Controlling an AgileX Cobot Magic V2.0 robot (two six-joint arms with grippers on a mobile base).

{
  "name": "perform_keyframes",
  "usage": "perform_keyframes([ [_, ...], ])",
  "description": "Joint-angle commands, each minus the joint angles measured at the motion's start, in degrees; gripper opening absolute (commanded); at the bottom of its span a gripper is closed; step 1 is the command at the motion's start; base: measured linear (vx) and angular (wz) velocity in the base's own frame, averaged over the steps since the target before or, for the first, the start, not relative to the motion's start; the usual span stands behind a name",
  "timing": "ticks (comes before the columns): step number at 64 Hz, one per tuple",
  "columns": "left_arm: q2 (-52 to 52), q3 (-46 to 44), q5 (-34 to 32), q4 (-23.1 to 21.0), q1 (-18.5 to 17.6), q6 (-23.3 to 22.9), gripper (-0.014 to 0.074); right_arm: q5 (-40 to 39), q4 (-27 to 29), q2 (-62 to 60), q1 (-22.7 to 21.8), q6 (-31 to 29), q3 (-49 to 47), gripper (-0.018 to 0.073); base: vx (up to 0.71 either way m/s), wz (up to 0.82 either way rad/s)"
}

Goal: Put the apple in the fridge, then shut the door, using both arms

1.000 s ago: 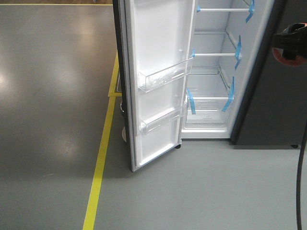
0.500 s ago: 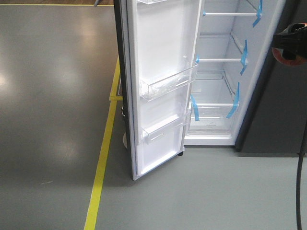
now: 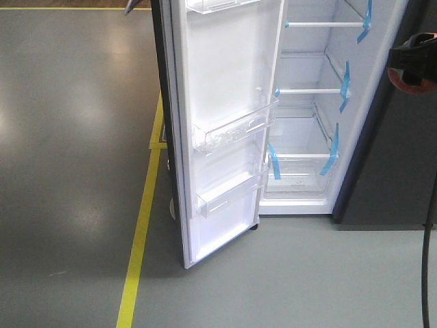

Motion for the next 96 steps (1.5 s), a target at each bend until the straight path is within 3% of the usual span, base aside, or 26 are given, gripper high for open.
perform_keyframes([
  [1, -0.81, 1.66, -4.59, -0.09, -0.33, -0.51, -0.0006, -4.55, 0.13, -1.72, -0.25, -0.43, -1.81, 0.0008, 0.09, -0.03],
  [96, -0.81, 1.66, -4.59, -0.09, -0.33, -0.51, -0.0006, -4.55, 0.13, -1.72, -0.25, -0.43, -1.81, 0.0008, 0.11, -0.02],
])
